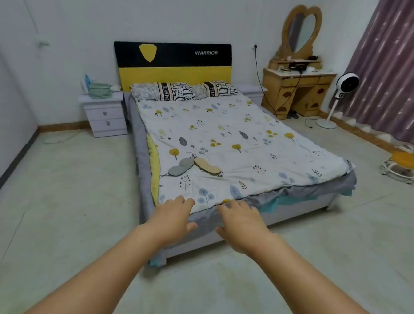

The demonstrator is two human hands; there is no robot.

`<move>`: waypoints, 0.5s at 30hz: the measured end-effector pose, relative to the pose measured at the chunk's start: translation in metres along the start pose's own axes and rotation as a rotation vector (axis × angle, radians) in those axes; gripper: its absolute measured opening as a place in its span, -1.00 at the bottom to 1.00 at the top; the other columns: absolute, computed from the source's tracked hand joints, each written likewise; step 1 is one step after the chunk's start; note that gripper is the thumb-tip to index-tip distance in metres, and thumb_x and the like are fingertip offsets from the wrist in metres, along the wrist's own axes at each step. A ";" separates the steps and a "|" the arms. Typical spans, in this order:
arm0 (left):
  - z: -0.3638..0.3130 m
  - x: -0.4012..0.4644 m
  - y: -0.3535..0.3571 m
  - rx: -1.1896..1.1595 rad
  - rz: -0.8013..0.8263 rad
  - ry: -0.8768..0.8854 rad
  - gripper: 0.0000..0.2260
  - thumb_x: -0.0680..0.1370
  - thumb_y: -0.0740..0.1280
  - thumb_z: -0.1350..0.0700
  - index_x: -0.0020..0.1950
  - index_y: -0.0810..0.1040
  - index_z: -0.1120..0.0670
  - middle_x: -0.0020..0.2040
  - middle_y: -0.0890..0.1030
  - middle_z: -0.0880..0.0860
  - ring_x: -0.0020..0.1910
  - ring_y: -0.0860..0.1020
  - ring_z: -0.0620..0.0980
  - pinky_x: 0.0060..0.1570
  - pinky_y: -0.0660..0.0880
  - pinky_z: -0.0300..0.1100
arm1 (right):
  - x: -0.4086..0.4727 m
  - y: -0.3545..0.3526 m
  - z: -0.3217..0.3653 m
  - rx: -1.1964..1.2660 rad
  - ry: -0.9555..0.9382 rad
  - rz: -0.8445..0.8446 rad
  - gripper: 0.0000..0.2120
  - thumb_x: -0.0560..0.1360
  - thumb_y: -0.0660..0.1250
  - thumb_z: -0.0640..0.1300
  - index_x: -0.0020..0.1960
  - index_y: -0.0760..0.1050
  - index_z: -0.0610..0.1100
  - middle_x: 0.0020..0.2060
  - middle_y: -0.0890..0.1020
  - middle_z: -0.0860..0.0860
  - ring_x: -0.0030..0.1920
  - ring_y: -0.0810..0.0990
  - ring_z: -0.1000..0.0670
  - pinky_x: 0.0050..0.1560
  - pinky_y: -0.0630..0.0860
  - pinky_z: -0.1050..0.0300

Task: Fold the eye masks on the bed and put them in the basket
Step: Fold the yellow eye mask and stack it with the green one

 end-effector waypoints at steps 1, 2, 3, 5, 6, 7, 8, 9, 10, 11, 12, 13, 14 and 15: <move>-0.004 0.005 0.001 -0.004 0.010 -0.012 -0.56 0.53 0.21 -0.08 0.35 0.29 0.07 0.29 0.43 0.10 0.21 0.45 0.12 0.15 0.46 0.02 | 0.004 0.000 -0.007 -0.004 0.007 0.008 -0.62 0.56 0.16 -0.04 0.34 0.30 -0.12 0.32 0.38 -0.14 0.33 0.30 -0.19 0.32 0.26 -0.11; -0.006 0.012 0.003 -0.010 -0.001 -0.022 -0.55 0.53 0.21 -0.08 0.36 0.29 0.07 0.28 0.43 0.10 0.21 0.45 0.12 0.15 0.46 0.02 | 0.008 0.000 -0.014 -0.009 0.003 0.004 -0.62 0.56 0.15 -0.05 0.34 0.30 -0.12 0.32 0.38 -0.15 0.34 0.30 -0.19 0.33 0.25 -0.11; -0.009 0.018 0.004 -0.009 0.001 -0.024 -0.55 0.53 0.21 -0.08 0.36 0.28 0.07 0.29 0.43 0.10 0.21 0.45 0.12 0.16 0.45 0.03 | 0.013 0.001 -0.020 -0.017 0.000 0.011 -0.62 0.56 0.15 -0.05 0.35 0.29 -0.12 0.32 0.38 -0.15 0.34 0.29 -0.18 0.34 0.24 -0.11; -0.012 0.029 0.005 -0.010 0.018 -0.037 -0.55 0.53 0.21 -0.08 0.37 0.28 0.07 0.29 0.42 0.10 0.22 0.45 0.13 0.18 0.45 0.04 | 0.024 0.000 -0.028 -0.020 -0.001 0.033 -0.62 0.56 0.14 -0.05 0.35 0.29 -0.12 0.32 0.37 -0.15 0.34 0.29 -0.18 0.34 0.23 -0.11; -0.013 0.034 0.005 -0.009 0.026 -0.041 -0.54 0.53 0.21 -0.08 0.37 0.28 0.07 0.30 0.42 0.10 0.23 0.45 0.12 0.18 0.45 0.04 | 0.029 0.000 -0.030 -0.018 -0.008 0.042 -0.61 0.57 0.13 -0.04 0.36 0.28 -0.12 0.33 0.37 -0.15 0.35 0.29 -0.18 0.35 0.23 -0.11; -0.012 0.040 0.005 -0.005 0.026 -0.044 -0.54 0.53 0.21 -0.09 0.37 0.28 0.07 0.30 0.43 0.10 0.23 0.45 0.12 0.18 0.45 0.04 | 0.035 -0.001 -0.033 -0.017 -0.011 0.048 -0.61 0.57 0.13 -0.04 0.36 0.28 -0.12 0.33 0.37 -0.15 0.35 0.29 -0.18 0.35 0.24 -0.12; -0.010 0.046 0.003 -0.003 0.024 -0.052 -0.54 0.53 0.21 -0.09 0.37 0.28 0.07 0.30 0.43 0.11 0.23 0.45 0.12 0.17 0.46 0.04 | 0.040 -0.003 -0.035 -0.018 -0.013 0.051 -0.61 0.57 0.13 -0.05 0.36 0.27 -0.12 0.33 0.37 -0.15 0.35 0.28 -0.18 0.36 0.23 -0.12; -0.007 0.053 0.003 -0.002 0.022 -0.058 -0.54 0.53 0.21 -0.08 0.37 0.27 0.06 0.30 0.43 0.11 0.23 0.45 0.13 0.17 0.46 0.03 | 0.046 -0.003 -0.037 -0.018 -0.017 0.054 -0.61 0.57 0.13 -0.05 0.37 0.27 -0.12 0.34 0.36 -0.15 0.36 0.28 -0.18 0.36 0.23 -0.12; -0.004 0.059 0.001 -0.004 0.022 -0.064 -0.53 0.53 0.21 -0.08 0.38 0.26 0.06 0.30 0.43 0.11 0.23 0.45 0.13 0.16 0.46 0.03 | 0.053 -0.003 -0.039 -0.018 -0.024 0.057 -0.61 0.56 0.13 -0.06 0.37 0.26 -0.12 0.34 0.35 -0.15 0.36 0.27 -0.18 0.35 0.23 -0.12; -0.001 0.066 0.000 -0.006 0.018 -0.068 -0.53 0.53 0.21 -0.08 0.38 0.26 0.06 0.30 0.43 0.11 0.23 0.45 0.13 0.16 0.46 0.03 | 0.060 -0.004 -0.040 -0.017 -0.030 0.054 -0.60 0.56 0.13 -0.08 0.38 0.26 -0.11 0.34 0.35 -0.15 0.36 0.28 -0.18 0.34 0.24 -0.11; 0.002 0.074 -0.002 -0.009 0.017 -0.071 -0.53 0.53 0.22 -0.08 0.38 0.25 0.06 0.31 0.42 0.11 0.23 0.45 0.14 0.16 0.46 0.03 | 0.069 -0.005 -0.041 -0.018 -0.034 0.051 -0.60 0.56 0.13 -0.08 0.38 0.25 -0.11 0.33 0.35 -0.15 0.35 0.28 -0.18 0.33 0.25 -0.09; 0.006 0.082 -0.003 -0.009 0.017 -0.071 -0.52 0.53 0.22 -0.08 0.39 0.25 0.06 0.31 0.42 0.11 0.24 0.45 0.14 0.17 0.45 0.03 | 0.078 -0.006 -0.042 -0.019 -0.034 0.049 -0.61 0.56 0.13 -0.08 0.38 0.26 -0.11 0.32 0.36 -0.15 0.34 0.29 -0.18 0.31 0.26 -0.08; 0.010 0.091 -0.003 -0.010 0.021 -0.070 -0.52 0.53 0.22 -0.08 0.39 0.25 0.06 0.32 0.42 0.11 0.24 0.44 0.14 0.18 0.45 0.03 | 0.087 -0.007 -0.043 -0.019 -0.032 0.053 -0.61 0.56 0.13 -0.08 0.37 0.26 -0.11 0.31 0.37 -0.15 0.33 0.29 -0.18 0.30 0.27 -0.08; 0.013 0.100 -0.005 -0.010 0.022 -0.065 -0.52 0.53 0.22 -0.08 0.40 0.24 0.06 0.32 0.42 0.11 0.24 0.44 0.14 0.18 0.45 0.04 | 0.098 -0.009 -0.043 -0.020 -0.027 0.055 -0.61 0.56 0.13 -0.07 0.37 0.26 -0.12 0.31 0.37 -0.15 0.33 0.29 -0.18 0.29 0.27 -0.08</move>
Point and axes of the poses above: each hand's wrist, its own x-axis towards the middle knuckle, its own y-axis out of the palm, z = x × y, the point moved 4 cm from there along x, towards the middle knuckle
